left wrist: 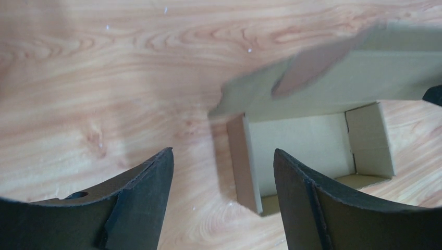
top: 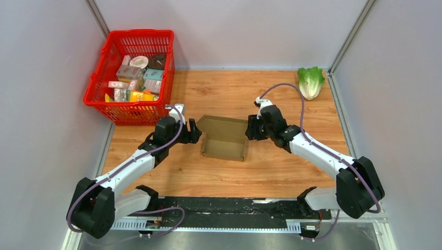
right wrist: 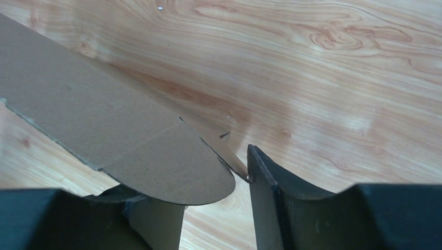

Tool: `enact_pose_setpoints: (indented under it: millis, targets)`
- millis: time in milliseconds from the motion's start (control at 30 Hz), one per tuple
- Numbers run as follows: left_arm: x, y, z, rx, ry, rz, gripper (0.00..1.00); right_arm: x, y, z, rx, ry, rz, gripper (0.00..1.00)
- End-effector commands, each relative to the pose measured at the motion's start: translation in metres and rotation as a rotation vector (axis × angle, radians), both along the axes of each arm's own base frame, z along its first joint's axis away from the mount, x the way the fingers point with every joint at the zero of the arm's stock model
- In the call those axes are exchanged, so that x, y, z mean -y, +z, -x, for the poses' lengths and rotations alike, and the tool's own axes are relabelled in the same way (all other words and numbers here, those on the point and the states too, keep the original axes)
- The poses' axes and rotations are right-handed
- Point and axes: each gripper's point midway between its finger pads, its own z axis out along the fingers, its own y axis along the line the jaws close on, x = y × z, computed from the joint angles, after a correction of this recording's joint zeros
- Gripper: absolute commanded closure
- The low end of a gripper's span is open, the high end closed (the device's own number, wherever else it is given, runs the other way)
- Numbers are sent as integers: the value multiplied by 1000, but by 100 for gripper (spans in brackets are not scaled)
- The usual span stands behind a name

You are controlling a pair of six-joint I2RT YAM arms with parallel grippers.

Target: Fold the paper box

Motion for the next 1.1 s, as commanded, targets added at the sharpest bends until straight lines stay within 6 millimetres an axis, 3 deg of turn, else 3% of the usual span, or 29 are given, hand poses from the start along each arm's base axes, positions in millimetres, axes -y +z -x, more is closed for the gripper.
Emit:
enact_pose_setpoints:
  millis: [0,133,300,633,1067]
  targets:
    - [11,46,-31,152,-74,80,22,-12,27,-15,86,81,-78,53]
    - [13,53,-41,164,-134,111,21,-18,27,-12,91,123,-121,53]
    - [23,59,-40,172,-214,112,25,-17,26,-13,98,124,-118,53]
    - [27,55,-33,157,-260,107,45,-12,22,-13,114,97,-109,56]
    - [31,51,-26,147,-270,148,60,-8,25,-1,131,76,-100,65]
